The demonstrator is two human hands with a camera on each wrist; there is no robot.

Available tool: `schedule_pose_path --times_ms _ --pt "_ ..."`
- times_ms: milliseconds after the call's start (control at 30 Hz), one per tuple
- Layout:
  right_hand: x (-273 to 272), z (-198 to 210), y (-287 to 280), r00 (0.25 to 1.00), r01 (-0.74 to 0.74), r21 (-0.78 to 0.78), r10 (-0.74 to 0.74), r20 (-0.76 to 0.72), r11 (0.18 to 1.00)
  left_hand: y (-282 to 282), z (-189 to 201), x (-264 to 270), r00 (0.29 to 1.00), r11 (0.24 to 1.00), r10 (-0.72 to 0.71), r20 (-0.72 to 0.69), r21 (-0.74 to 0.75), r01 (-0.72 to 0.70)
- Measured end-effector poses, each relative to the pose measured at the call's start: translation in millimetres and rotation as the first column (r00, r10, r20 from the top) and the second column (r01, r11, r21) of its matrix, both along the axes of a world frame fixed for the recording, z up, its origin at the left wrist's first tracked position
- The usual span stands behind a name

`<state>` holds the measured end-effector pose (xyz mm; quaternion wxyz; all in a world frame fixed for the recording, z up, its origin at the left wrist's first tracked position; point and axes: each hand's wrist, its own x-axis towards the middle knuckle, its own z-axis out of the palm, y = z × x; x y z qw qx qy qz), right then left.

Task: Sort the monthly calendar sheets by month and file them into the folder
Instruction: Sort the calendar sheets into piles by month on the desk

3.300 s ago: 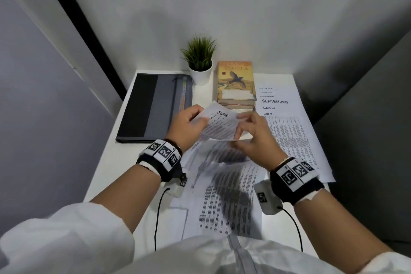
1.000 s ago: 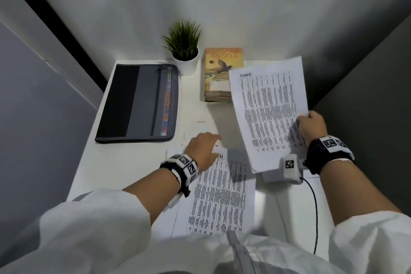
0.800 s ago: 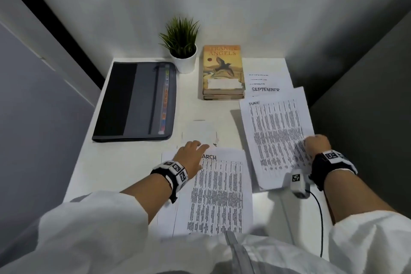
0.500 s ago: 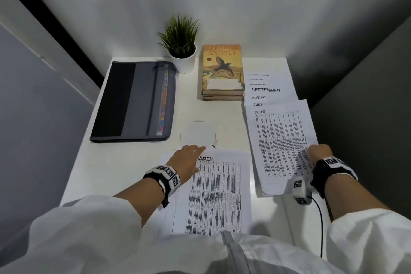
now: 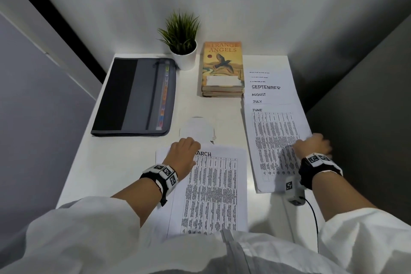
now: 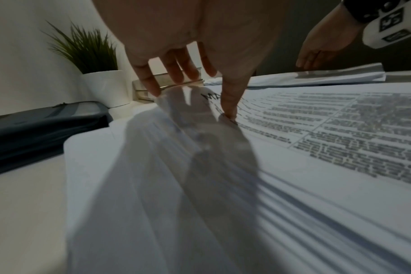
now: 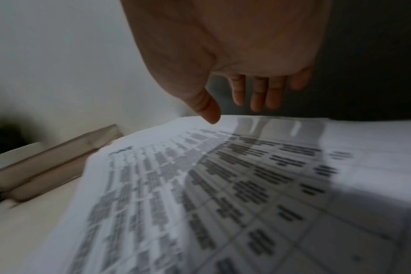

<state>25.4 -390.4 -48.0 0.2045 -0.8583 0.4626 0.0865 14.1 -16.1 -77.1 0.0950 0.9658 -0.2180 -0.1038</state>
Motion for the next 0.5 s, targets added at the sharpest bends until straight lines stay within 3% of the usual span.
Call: schedule_pose_path --times_ms 100,167,233,300,400,500 --pt "4.4 13.7 40.8 0.990 -0.144 -0.024 0.144 0.012 0.989 0.3 1.5 0.8 0.998 0.998 0.052 -0.035 -0.030 -0.053" --pt "3.2 17.3 78.8 0.931 -0.361 -0.022 0.361 0.045 0.932 3.0 3.2 0.3 0.991 0.992 0.114 -0.063 -0.053 -0.117" --pt "-5.5 13.4 120.9 0.770 -0.630 -0.032 0.630 0.103 0.776 6.1 5.0 -0.8 0.986 0.987 0.142 -0.088 -0.060 -0.148" --pt "-17.8 5.7 160.5 0.581 -0.808 -0.026 0.802 0.139 0.589 9.0 6.6 -0.4 0.986 0.988 0.131 -0.103 -0.070 -0.139" --pt "-29.7 -10.8 196.9 0.428 -0.900 -0.053 0.899 0.092 0.434 12.9 8.3 1.4 0.983 0.976 0.117 -0.142 -0.169 -0.141" --pt "-38.0 -28.7 205.8 0.431 -0.892 -0.130 0.901 0.046 0.433 18.4 9.4 3.3 0.969 0.939 0.141 -0.202 -0.284 -0.196"
